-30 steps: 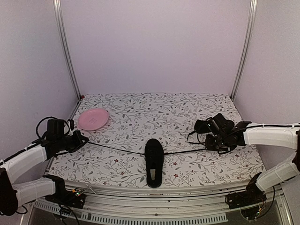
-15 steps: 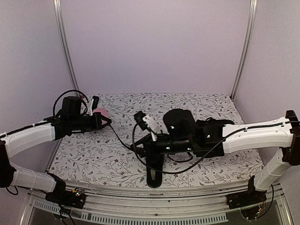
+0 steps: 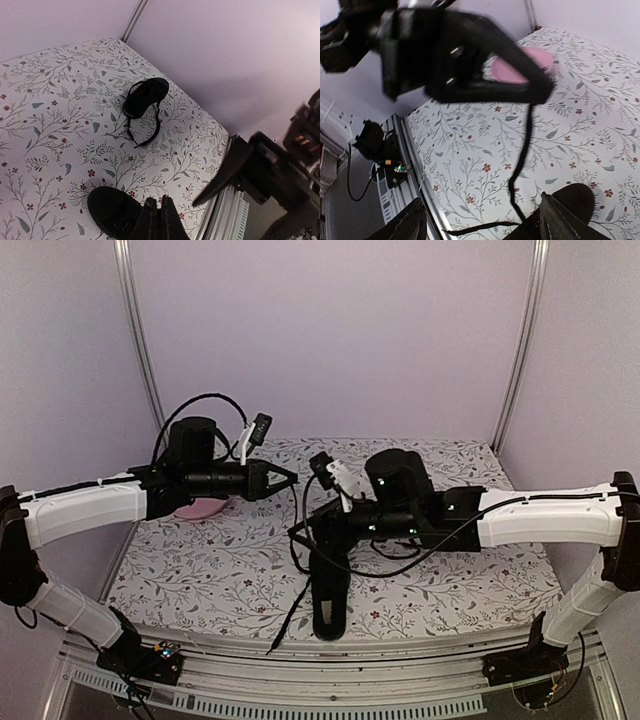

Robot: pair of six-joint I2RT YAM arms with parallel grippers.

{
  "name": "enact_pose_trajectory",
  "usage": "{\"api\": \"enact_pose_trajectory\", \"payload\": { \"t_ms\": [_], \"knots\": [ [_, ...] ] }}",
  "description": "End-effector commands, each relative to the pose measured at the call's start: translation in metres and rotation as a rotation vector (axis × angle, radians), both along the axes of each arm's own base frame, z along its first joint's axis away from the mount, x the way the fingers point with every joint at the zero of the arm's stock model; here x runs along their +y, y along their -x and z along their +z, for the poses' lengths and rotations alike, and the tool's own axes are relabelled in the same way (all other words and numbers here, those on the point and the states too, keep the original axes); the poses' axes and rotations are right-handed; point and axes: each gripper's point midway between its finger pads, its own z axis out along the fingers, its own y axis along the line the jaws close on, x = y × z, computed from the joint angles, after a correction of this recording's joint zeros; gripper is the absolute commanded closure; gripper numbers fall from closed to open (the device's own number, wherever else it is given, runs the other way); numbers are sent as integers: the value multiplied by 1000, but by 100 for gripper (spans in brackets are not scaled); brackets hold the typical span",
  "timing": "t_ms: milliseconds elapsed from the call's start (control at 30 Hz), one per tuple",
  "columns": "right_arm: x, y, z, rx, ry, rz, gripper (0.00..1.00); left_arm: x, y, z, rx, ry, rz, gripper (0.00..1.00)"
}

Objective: Tie the shoes
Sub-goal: Place the shoelace at the center of the board, then pass from the left arm to the right

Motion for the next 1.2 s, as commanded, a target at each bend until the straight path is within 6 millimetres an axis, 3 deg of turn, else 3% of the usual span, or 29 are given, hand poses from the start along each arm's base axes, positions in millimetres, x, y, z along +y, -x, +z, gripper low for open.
{"api": "enact_pose_trajectory", "payload": {
  "t_ms": [0, 167, 233, 300, 467, 600, 700, 767, 867, 933, 1033, 1167],
  "knots": [
    [-25, -34, 14, 6, -71, -68, 26, -19, 12, 13, -45, 25, -89, 100],
    [-8, -43, 25, -34, -94, -9, 37, -23, 14, 9, -31, 16, -92, 100],
    [0, -45, 18, -32, -87, 10, 37, -24, 15, 9, -32, 16, -94, 100],
    [10, -49, 26, -46, -102, 23, 39, -24, 15, 10, -34, 17, -95, 100],
    [21, -64, 23, -58, -93, -12, 50, -27, 18, 11, -37, 20, -107, 100],
    [19, -74, 27, -67, -106, -75, 68, -27, 18, 9, -32, 16, -104, 100],
    [15, -80, 27, -65, -103, -122, 96, -26, 17, 9, -31, 17, -100, 100],
    [8, -84, 30, -67, -101, -159, 98, -24, 14, 9, -36, 11, -75, 100],
    [-11, -90, 27, -65, -79, -243, 98, -12, 7, 2, -39, -11, 11, 55],
    [-31, -96, 21, -47, -55, -311, 98, -1, 11, -13, -24, -23, 57, 39],
    [-72, -105, 1, 12, -12, -422, 98, 9, 22, -35, 13, -25, 78, 31],
    [-129, -115, -15, 74, 7, -560, 98, 5, 51, -75, 85, -56, 22, 30]
  ]
}}
